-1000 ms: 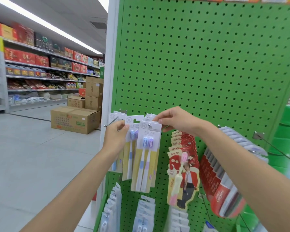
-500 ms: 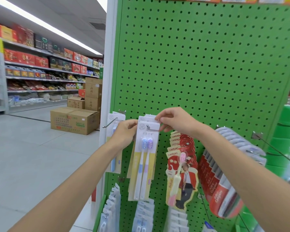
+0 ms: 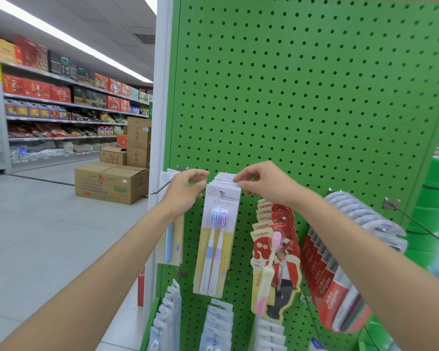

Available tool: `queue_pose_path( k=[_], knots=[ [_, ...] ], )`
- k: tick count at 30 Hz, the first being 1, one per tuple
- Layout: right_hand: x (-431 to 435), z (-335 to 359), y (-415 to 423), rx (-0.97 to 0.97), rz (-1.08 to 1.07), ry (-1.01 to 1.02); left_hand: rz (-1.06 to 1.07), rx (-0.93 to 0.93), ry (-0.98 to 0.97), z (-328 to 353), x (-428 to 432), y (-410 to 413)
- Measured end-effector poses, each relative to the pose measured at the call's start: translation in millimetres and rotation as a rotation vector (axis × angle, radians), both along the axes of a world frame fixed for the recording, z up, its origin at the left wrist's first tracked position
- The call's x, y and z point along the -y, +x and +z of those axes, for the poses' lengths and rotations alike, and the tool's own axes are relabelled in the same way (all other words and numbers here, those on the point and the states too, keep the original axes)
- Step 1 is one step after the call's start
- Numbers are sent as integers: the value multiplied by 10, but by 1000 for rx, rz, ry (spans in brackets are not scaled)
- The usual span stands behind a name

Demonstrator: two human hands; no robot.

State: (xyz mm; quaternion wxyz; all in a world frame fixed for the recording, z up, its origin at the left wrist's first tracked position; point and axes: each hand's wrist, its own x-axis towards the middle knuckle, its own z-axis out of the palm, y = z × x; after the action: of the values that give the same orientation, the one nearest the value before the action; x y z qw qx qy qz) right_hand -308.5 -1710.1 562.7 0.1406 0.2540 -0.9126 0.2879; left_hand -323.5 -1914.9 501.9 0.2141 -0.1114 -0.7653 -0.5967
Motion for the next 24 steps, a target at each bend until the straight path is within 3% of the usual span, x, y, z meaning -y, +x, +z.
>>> queue_pose_path(
  k=[8, 24],
  knots=[
    [29, -51, -47, 28, 14, -36, -19, 19, -82, 90, -92, -75],
    [22, -52, -44, 9, 11, -35, 145, -92, 143, 31, -269, -21]
  ],
)
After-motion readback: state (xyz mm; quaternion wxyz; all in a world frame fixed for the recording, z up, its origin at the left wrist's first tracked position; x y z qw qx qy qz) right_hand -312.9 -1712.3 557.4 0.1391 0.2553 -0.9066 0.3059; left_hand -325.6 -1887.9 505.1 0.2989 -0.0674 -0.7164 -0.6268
